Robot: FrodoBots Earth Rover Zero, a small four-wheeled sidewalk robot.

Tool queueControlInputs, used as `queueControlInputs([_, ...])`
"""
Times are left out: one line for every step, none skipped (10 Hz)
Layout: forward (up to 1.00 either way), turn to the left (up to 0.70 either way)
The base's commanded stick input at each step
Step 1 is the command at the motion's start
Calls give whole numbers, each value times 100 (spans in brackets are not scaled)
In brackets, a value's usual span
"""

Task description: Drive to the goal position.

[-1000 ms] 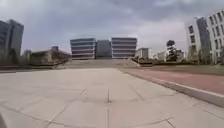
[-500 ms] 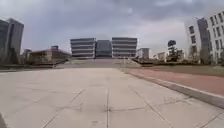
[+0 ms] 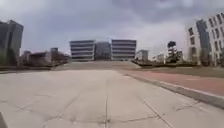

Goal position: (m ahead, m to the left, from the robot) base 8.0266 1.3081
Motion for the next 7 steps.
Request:
queueControlInputs([70,0])
queueControlInputs([70,0])
queueControlInputs([70,0])
queueControlInputs([70,0])
queueControlInputs([70,0])
queueControlInputs([70,0])
queueControlInputs([70,0])
